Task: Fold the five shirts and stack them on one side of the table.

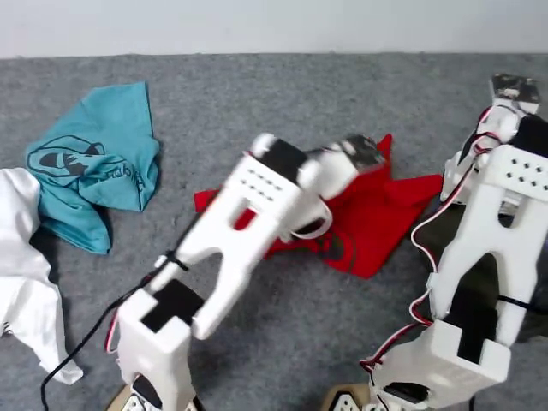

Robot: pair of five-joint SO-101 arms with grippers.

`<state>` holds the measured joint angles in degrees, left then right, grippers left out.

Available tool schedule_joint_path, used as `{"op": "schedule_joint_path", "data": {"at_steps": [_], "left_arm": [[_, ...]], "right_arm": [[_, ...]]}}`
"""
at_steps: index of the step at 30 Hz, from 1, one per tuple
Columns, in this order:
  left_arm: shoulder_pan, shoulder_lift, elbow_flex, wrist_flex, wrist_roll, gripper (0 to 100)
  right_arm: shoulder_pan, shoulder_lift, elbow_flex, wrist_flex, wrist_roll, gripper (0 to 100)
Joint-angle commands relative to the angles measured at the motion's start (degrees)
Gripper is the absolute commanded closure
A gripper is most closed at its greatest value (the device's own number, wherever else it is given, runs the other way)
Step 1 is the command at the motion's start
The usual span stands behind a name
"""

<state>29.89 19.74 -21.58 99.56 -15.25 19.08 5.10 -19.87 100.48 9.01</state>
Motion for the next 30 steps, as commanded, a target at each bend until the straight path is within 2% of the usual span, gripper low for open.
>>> {"op": "schedule_joint_path", "data": {"at_steps": [1,8,13,21,25,30], "left_arm": [[-6.33,-5.45,-0.22,1.05,-0.62,99],[-17.23,-11.43,-0.22,0.79,-0.79,99],[-21.36,-14.07,-0.22,0.79,-5.71,99],[-19.52,-14.51,0.13,0.88,-6.59,99],[-16.53,-14.42,0.13,0.88,-6.33,99],[-14.33,-14.42,0.13,0.88,-6.24,99]], "right_arm": [[-0.48,-2.86,0.09,1.45,0.62,78.3],[-0.84,-2.51,0.09,1.01,0.26,78.3],[-0.84,-2.77,0.09,-0.75,0.18,78.3],[-2.33,-2.24,0.18,-9.63,0.09,78.3],[-7.78,0.31,0.18,-18.24,-1.67,78.3],[-14.64,13.67,-0.26,-29.41,-1.67,78.3]]}}
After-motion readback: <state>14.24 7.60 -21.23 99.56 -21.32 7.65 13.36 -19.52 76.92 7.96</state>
